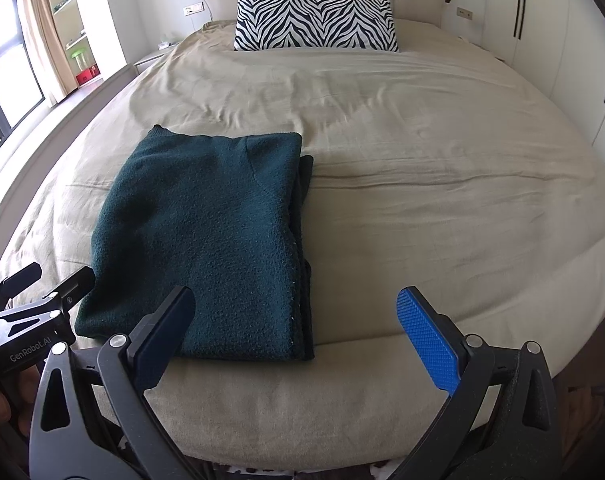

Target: Fold small clothes

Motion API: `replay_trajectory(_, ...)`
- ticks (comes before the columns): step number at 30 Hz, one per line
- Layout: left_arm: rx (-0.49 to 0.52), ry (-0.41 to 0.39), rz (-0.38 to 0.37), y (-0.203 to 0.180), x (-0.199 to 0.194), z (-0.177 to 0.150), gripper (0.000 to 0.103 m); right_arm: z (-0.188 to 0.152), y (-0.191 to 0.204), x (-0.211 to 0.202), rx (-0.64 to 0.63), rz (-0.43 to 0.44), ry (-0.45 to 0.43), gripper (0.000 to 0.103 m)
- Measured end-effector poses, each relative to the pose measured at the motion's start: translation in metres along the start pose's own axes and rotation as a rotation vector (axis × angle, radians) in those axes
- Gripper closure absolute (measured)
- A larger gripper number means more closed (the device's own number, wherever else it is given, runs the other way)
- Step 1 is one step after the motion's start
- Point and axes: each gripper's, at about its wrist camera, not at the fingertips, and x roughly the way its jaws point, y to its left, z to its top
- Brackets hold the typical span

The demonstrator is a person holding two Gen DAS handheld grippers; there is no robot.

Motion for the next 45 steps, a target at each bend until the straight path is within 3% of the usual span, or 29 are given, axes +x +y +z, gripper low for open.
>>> replay_trajectory(45, -0.002, 0.011, 0.000, 0.0009, 0.0031, -0.0028, 0.000, -0.0053, -0.0044, 0.0024, 0.002, -0.001, 0.007, 0.000)
